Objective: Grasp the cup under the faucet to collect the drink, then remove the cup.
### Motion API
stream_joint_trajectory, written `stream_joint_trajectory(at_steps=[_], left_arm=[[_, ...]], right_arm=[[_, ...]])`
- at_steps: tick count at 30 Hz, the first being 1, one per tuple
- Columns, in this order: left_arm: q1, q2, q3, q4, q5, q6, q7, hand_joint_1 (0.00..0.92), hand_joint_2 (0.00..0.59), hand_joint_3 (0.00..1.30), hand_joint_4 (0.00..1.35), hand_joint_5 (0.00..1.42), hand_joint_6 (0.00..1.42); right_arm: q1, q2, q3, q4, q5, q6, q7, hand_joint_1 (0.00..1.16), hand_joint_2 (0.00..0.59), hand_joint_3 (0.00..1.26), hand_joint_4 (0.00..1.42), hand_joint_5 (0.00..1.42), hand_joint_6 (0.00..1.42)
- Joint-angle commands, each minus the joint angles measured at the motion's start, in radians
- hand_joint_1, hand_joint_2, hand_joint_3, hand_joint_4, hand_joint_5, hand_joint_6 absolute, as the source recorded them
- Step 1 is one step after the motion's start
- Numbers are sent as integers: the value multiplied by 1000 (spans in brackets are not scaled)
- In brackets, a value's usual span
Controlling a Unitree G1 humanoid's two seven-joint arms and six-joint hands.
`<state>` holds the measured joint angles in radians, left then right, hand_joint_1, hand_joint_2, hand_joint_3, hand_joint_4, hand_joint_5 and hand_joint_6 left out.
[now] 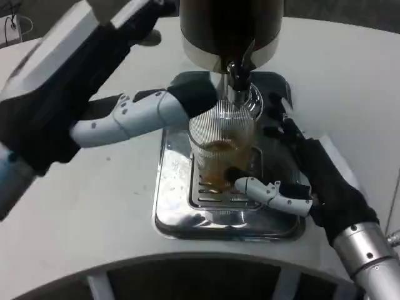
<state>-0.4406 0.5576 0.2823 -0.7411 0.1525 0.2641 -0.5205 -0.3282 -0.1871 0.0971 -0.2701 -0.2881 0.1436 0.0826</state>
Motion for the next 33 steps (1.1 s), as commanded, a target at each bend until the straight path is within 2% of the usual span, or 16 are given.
stream_joint_trajectory(at_steps=[1,7,14,19,25,33], left_arm=[[114,21,61,-20,3,-5,23,0,13,51,0,86,220],[240,49,100,19,20,-56,27,0,15,32,0,67,207],[329,94,82,68,80,-121,25,0,16,0,0,7,160],[381,121,88,83,99,-137,20,0,10,0,0,0,158],[446,134,121,128,83,-183,18,0,5,0,0,0,149],[507,143,155,149,72,-217,16,0,5,0,0,0,153]], right_arm=[[3,10,14,9,-1,-19,-6,749,238,0,51,122,111],[7,24,24,16,-4,-23,-12,747,239,0,53,122,111],[5,34,33,28,-1,-36,-18,747,239,0,54,129,121],[-3,44,40,50,-1,-50,-24,746,239,0,54,126,124],[-29,66,56,103,-14,-81,-49,749,235,0,53,123,125],[-105,114,73,215,-39,-105,-124,774,224,0,44,122,126]])
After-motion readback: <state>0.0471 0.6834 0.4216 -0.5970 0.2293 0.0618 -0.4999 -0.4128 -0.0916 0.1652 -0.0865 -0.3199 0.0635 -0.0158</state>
